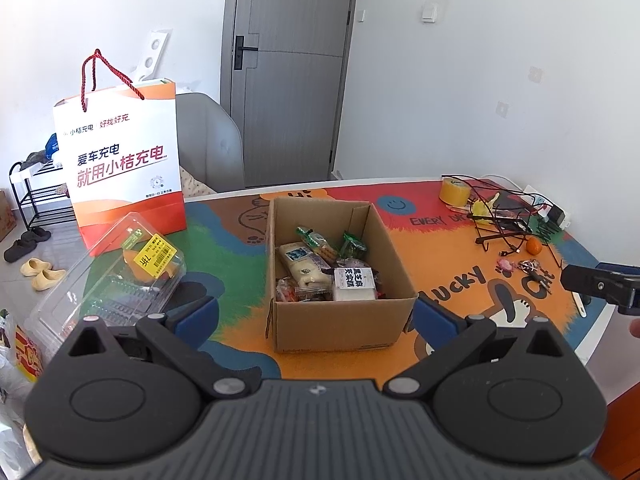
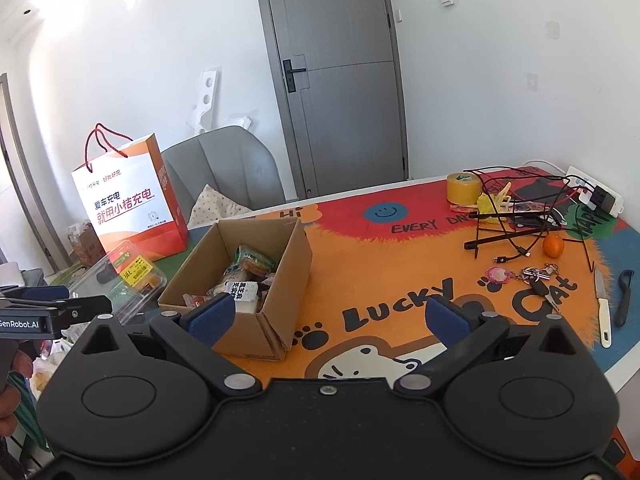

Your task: Organize snacks

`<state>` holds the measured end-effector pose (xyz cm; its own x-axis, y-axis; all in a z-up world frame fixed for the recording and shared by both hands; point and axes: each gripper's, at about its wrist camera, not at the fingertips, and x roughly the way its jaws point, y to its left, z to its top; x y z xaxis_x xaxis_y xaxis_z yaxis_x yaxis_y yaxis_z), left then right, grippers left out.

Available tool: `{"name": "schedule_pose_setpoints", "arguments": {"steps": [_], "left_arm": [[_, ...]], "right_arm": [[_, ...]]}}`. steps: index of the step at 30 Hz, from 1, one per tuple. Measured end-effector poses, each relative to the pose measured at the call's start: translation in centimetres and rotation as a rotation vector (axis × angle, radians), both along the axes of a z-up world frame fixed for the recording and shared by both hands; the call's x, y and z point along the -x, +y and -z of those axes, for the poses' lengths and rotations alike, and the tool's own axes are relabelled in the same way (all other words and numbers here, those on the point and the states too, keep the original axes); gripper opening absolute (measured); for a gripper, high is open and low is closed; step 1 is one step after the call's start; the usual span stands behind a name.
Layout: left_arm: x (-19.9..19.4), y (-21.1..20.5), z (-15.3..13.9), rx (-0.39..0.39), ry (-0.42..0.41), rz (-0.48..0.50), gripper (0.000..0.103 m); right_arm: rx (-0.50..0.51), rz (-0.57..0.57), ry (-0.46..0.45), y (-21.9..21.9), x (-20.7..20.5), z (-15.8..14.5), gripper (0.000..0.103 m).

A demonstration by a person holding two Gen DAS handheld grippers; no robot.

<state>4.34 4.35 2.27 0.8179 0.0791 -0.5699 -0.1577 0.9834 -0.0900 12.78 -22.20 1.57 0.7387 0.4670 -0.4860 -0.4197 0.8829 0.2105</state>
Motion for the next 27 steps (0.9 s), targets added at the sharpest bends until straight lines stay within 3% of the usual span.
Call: {"name": "schedule_pose_setpoints", "arguments": {"steps": [27], "left_arm": [[-0.18, -0.19, 0.05, 0.001, 0.007, 0.004, 0.103]], "right_arm": [[0.003, -0.009, 0.011, 0.08, 0.11, 0.08, 0.103]]}}
